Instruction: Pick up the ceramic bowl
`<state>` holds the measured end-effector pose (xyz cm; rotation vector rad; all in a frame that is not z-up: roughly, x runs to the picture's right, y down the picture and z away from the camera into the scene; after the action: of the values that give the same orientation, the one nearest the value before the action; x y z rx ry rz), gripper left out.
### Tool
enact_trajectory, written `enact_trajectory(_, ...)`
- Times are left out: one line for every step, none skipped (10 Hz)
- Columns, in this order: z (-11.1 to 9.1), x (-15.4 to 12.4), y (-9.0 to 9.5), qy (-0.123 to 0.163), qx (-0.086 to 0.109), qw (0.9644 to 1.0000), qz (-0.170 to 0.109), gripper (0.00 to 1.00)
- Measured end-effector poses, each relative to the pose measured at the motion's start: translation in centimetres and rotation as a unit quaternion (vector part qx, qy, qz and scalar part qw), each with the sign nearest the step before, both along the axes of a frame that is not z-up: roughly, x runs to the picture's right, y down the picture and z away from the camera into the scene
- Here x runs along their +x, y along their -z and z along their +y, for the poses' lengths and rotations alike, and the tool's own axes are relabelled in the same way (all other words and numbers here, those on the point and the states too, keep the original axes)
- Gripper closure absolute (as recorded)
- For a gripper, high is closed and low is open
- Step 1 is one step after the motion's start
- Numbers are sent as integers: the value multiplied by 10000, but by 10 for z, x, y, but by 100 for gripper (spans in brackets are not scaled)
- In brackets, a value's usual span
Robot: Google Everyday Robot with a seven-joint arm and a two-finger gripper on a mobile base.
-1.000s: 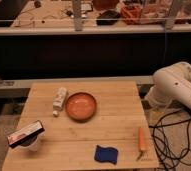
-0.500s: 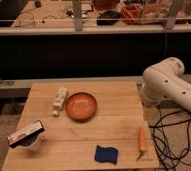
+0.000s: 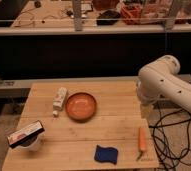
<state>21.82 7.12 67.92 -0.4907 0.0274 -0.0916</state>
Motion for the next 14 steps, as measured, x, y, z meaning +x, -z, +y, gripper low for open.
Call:
enact_trajectory(-2,-12,-1,55,26,10000,-47,20)
enact_trajectory(-4,-16,0,100,57,9999,-67,20)
enact_trajectory(-6,-17,0,153,76,9998,-97,20)
enact_trajectory(-8,-20,0,222,102,9996,-138,20)
enact_trajectory(-9,-27,-1,305,119,9993,-184,20)
enact_trajectory(-11,-34,-2,389,143,9989,-226,20)
enact_trajectory(-13,-44,-3,454,167,9985,-267,20)
enact_trajectory(-15,-49,-4,492,192,9982,-292,20)
enact_trajectory(-16,-51,-5,551,218,9977,-321,20)
enact_trajectory(-17,-52,-5,611,235,9973,-347,20)
enact_trajectory(-18,-55,-6,688,252,9965,-391,20)
enact_trajectory(-19,-64,-7,838,281,9950,-475,20)
enact_trajectory(-20,-71,-9,932,302,9938,-531,20)
enact_trajectory(-22,-82,-11,1056,327,9920,-613,20)
